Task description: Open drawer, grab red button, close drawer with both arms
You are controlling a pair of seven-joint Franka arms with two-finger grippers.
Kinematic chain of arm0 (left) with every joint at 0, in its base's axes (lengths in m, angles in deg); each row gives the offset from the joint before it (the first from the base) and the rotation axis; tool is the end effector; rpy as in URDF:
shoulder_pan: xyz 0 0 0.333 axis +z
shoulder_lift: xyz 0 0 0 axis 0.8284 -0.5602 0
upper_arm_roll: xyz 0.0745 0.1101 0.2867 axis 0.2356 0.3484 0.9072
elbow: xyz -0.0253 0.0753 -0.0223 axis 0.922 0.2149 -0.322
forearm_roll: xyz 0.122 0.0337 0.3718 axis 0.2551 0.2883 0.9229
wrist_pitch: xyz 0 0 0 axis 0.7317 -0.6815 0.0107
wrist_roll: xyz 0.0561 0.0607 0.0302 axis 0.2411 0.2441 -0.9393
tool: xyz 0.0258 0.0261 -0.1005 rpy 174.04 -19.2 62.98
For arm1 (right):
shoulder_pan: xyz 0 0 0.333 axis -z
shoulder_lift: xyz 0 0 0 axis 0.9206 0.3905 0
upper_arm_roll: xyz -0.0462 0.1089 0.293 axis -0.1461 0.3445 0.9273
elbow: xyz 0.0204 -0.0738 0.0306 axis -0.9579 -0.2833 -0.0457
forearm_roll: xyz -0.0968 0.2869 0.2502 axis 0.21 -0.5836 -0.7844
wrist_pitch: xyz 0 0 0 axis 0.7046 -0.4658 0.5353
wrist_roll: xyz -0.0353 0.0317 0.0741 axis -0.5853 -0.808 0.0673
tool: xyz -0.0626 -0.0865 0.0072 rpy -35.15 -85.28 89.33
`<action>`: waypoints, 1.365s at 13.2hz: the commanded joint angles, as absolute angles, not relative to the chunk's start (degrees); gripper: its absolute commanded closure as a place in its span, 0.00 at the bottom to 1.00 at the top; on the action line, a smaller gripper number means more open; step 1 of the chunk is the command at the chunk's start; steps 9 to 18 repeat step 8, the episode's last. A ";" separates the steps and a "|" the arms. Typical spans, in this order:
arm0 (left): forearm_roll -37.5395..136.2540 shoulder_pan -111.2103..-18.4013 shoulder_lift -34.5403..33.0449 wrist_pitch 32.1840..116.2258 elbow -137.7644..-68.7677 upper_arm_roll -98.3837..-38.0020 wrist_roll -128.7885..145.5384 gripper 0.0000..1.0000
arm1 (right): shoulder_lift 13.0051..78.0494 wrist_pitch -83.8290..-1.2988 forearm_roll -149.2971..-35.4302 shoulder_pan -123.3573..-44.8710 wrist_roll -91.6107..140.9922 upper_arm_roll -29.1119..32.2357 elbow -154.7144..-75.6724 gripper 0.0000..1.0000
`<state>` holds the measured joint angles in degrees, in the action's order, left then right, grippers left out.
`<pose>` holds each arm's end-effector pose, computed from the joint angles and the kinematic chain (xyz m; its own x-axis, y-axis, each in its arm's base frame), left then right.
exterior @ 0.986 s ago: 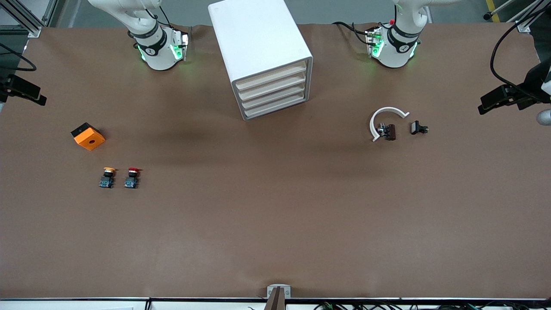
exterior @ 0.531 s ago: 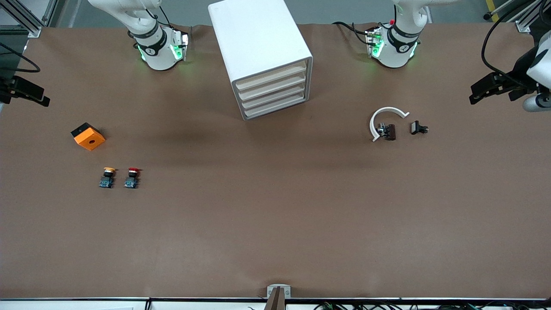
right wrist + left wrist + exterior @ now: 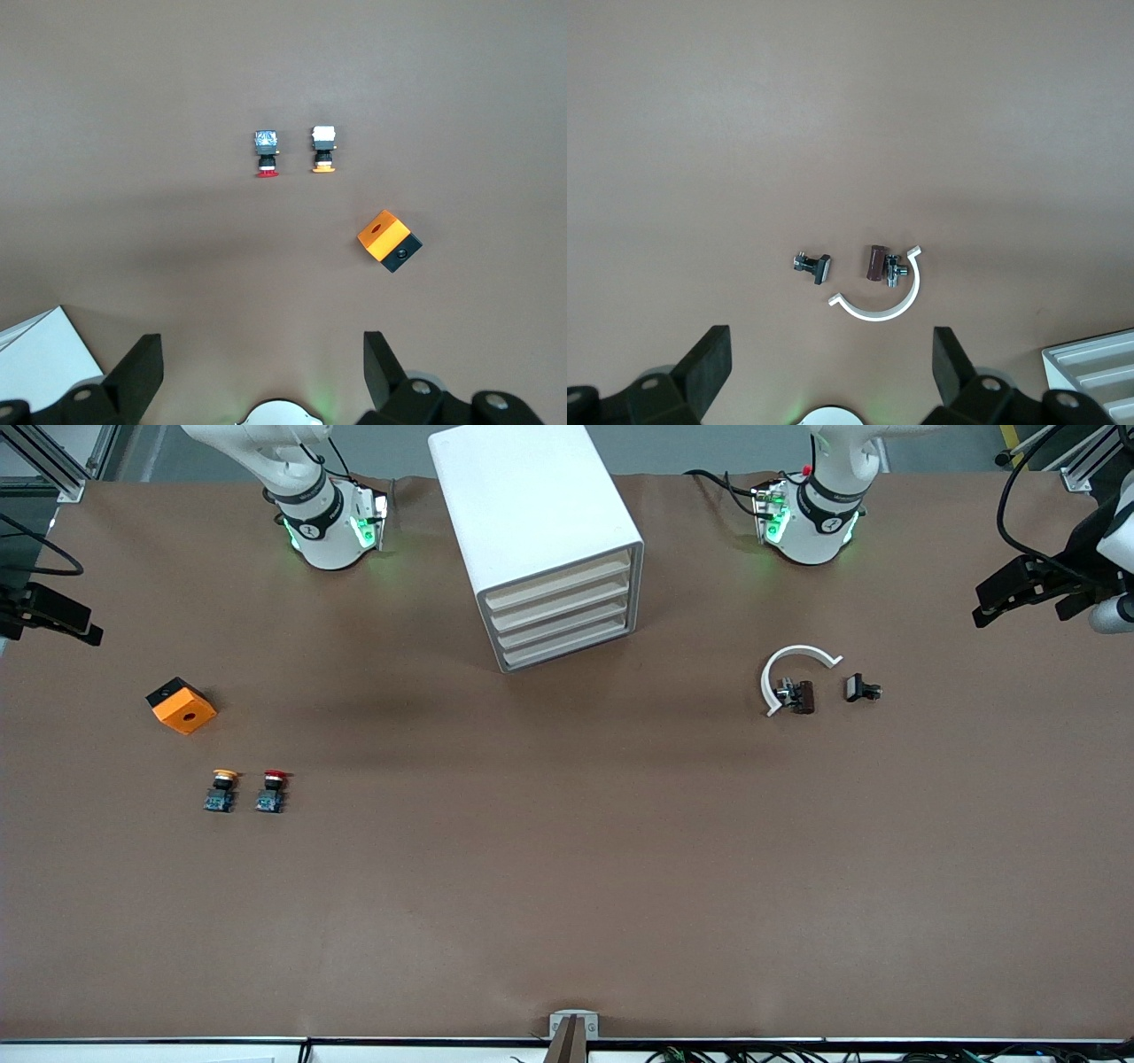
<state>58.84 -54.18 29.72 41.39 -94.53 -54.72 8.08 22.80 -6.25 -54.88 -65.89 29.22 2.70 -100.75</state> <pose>0.5165 -0.0284 0.6544 0.9973 0.0666 -0.0308 0.0660 -0.9976 -0.0194 0.5362 -0.0518 0.6467 0.9905 -0.0874 -0.1064 -0.0869 -0.9962 0.0095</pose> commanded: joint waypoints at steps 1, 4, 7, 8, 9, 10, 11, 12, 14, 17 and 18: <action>58.44 -53.38 29.45 41.15 -93.38 -55.32 8.14 0.00 | 23.64 -5.96 -54.72 -66.14 28.76 2.62 -99.32 0.00; 58.35 -53.47 28.04 40.80 -91.18 -55.32 8.06 0.00 | 23.82 -6.04 -54.73 -66.14 28.76 2.62 -99.32 0.00; 58.52 -53.65 27.86 39.92 -91.09 -55.32 7.97 0.00 | 23.91 -6.13 -54.81 -66.05 28.76 2.62 -99.32 0.00; 58.52 -53.65 27.69 39.92 -91.09 -55.32 7.97 0.00 | 24.00 -6.13 -54.81 -66.05 28.76 2.62 -99.32 0.00; 58.52 -53.65 27.69 39.92 -91.09 -55.32 7.97 0.00 | 24.00 -6.13 -54.81 -66.05 28.76 2.62 -99.32 0.00; 58.52 -53.65 27.69 39.92 -91.09 -55.32 7.97 0.00 | 24.00 -6.13 -54.81 -66.05 28.76 2.62 -99.32 0.00; 58.52 -53.65 27.69 39.92 -91.09 -55.32 7.97 0.00 | 24.00 -6.13 -54.81 -66.05 28.76 2.62 -99.32 0.00; 58.52 -53.65 27.69 39.92 -91.09 -55.32 7.97 0.00 | 24.00 -6.13 -54.81 -66.05 28.76 2.62 -99.32 0.00; 58.52 -53.65 27.69 39.92 -91.09 -55.32 7.97 0.00 | 24.00 -6.13 -54.81 -66.05 28.76 2.62 -99.32 0.00; 58.52 -53.65 27.69 39.92 -91.09 -55.32 7.97 0.00 | 24.00 -6.13 -54.81 -66.05 28.76 2.62 -99.32 0.00; 58.52 -53.65 27.69 39.92 -91.09 -55.32 7.97 0.00 | 24.00 -6.13 -54.81 -66.05 28.76 2.62 -99.32 0.00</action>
